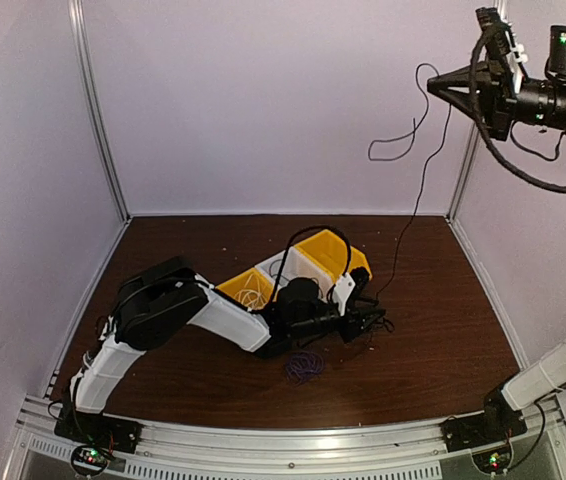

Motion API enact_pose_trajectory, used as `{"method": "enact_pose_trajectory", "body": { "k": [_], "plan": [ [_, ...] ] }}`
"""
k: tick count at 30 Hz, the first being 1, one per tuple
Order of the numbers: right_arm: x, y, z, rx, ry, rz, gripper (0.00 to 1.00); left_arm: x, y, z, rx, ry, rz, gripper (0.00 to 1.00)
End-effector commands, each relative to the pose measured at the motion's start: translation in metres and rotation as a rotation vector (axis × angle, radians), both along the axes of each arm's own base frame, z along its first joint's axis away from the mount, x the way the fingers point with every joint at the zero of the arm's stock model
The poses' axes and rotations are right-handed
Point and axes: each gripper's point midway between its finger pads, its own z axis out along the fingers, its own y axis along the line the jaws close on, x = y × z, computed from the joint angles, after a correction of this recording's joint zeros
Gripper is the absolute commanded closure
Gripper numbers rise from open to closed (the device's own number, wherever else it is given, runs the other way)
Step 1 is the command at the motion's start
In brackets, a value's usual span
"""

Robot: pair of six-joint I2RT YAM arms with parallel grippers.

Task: Untangle the cables

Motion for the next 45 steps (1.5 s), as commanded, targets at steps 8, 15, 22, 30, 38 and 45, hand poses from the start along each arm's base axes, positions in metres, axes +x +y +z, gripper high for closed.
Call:
{"method": "enact_pose_trajectory", "body": {
  "k": [8, 15, 22, 30, 38, 45],
  "plan": [
    [0.006, -0.016, 0.083, 0.172, -0.169, -0.055, 1.00, -0.014, 0.009, -0.051, 0.042, 0.091, -0.014, 0.67],
    [0.006, -0.030, 0.116, 0.253, -0.239, -0.079, 1.00, -0.016, 0.012, -0.073, 0.079, 0.123, -0.015, 0.69],
    [0.003, -0.051, 0.144, 0.327, -0.291, -0.130, 1.00, -0.019, 0.012, -0.081, 0.099, 0.124, -0.027, 0.85],
    [0.012, -0.080, 0.168, 0.406, -0.323, -0.160, 1.00, -0.029, 0.029, -0.064, 0.098, 0.098, -0.020, 0.78],
    [0.048, -0.089, 0.155, 0.407, -0.275, -0.202, 1.00, -0.045, 0.054, 0.007, -0.032, 0.053, -0.023, 0.40],
    [0.058, -0.079, 0.122, 0.389, -0.122, -0.130, 1.00, -0.036, 0.064, 0.051, -0.106, 0.050, 0.059, 0.37]
  ]
}}
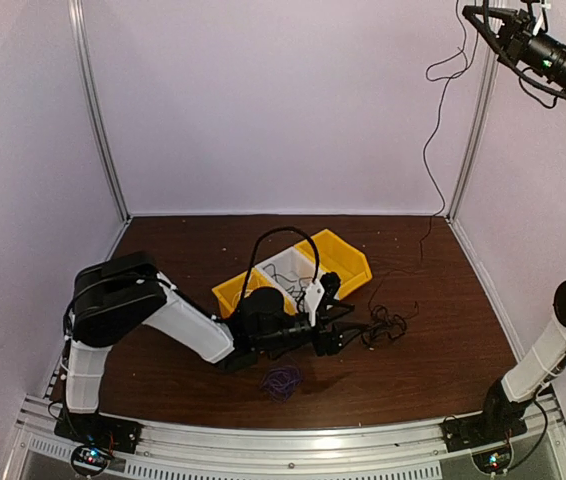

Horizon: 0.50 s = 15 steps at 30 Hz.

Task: Untangle the cables

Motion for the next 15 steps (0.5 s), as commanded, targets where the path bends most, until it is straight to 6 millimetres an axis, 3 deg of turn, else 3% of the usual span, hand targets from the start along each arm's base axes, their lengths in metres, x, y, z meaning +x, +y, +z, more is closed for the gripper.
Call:
{"method": "enact_pose_trajectory", "body": {
  "k": [1, 5, 7, 10, 15],
  "plan": [
    [-0.014, 0.005, -0.004, -0.002, 0.021, 0.072, 1.00, 0.014, 0.001, 0.038, -0.074, -0.030, 0.088, 0.36],
    [-0.017, 0.006, -0.006, 0.001, 0.035, 0.091, 1.00, 0.032, -0.019, 0.031, -0.006, -0.067, 0.134, 0.31],
    [-0.020, 0.008, -0.008, 0.001, 0.043, 0.104, 1.00, 0.031, -0.032, 0.026, 0.015, -0.078, 0.097, 0.30],
    [-0.019, 0.008, -0.012, 0.001, 0.059, 0.113, 1.00, 0.032, -0.054, 0.020, 0.045, -0.069, 0.043, 0.30],
    [-0.016, 0.009, -0.022, 0.000, 0.087, 0.124, 1.00, 0.048, -0.071, 0.014, 0.058, 0.006, 0.085, 0.32]
  ]
}}
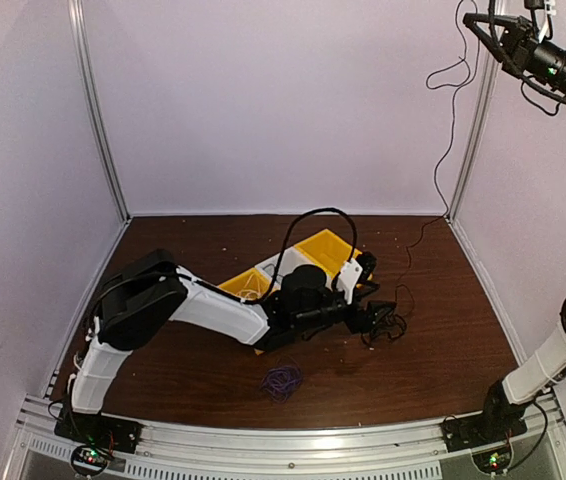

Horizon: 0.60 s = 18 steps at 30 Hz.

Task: Untangle the cables

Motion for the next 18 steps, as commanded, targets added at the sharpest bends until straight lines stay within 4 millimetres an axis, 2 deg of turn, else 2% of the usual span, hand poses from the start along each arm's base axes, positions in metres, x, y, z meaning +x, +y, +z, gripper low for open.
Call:
{"method": "enact_pose_trajectory", "body": {
  "k": [1, 3, 6, 10, 11, 13, 15, 18],
  "plan": [
    [-0.008, 0.001, -0.001, -0.001, -0.004, 0.027, 1.00, 0.011, -0.017, -0.016, 0.042, 0.068, 0.016, 0.33],
    [-0.008, 0.001, -0.004, 0.000, 0.002, 0.029, 1.00, 0.017, -0.028, -0.030, 0.076, 0.110, 0.016, 0.37],
    [-0.008, 0.001, -0.006, -0.002, 0.004, 0.029, 1.00, 0.020, -0.038, -0.039, 0.076, 0.168, -0.023, 0.46],
    [-0.005, 0.001, -0.011, -0.006, 0.014, 0.027, 1.00, 0.024, -0.041, -0.044, 0.058, 0.205, -0.045, 0.65],
    [-0.005, 0.001, -0.012, -0.008, 0.016, 0.025, 1.00, 0.024, -0.040, -0.043, 0.054, 0.205, -0.050, 0.74],
    [-0.001, 0.000, -0.017, -0.013, 0.023, 0.017, 1.00, 0.025, -0.037, -0.038, 0.044, 0.208, -0.053, 0.90],
    [0.003, 0.000, -0.024, -0.022, 0.031, 0.004, 1.00, 0.024, -0.032, -0.025, 0.029, 0.199, -0.058, 1.00],
    [0.016, -0.002, -0.043, -0.044, 0.061, -0.024, 1.00, 0.022, -0.022, 0.004, 0.008, 0.156, -0.053, 1.00]
  ]
}}
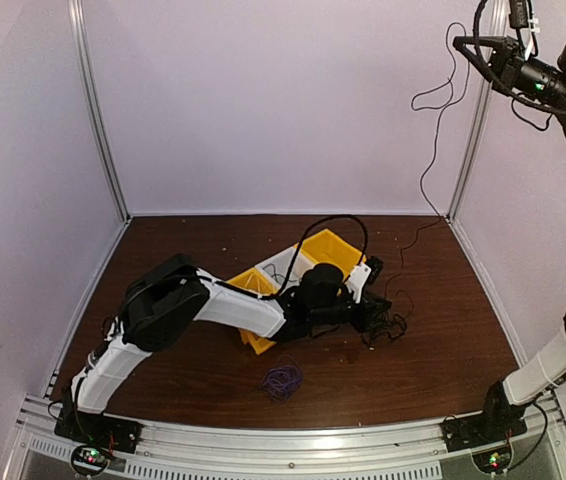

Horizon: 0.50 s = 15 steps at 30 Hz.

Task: Untangle the cables

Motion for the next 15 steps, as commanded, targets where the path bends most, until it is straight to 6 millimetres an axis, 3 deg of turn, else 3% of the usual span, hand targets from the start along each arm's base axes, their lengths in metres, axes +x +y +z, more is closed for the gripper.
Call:
{"method": "enact_pose_trajectory", "body": {
  "k": [1, 5, 10, 15],
  "plan": [
    [0.003, -0.004, -0.015, -0.046, -0.023, -0.041, 1.00, -0.001, 0.015, 0.071, -0.099, -0.076, -0.012, 1.00],
    [0.014, -0.005, -0.043, -0.088, 0.017, -0.067, 1.00, -0.001, 0.038, 0.120, -0.140, -0.127, -0.007, 1.00],
    [0.015, -0.002, -0.057, -0.112, 0.035, -0.065, 1.00, -0.003, 0.071, 0.169, -0.218, -0.106, -0.030, 1.00],
    [0.020, 0.011, -0.078, -0.117, 0.080, -0.030, 1.00, 0.004, 0.105, 0.189, -0.157, -0.136, 0.055, 1.00]
  ]
}}
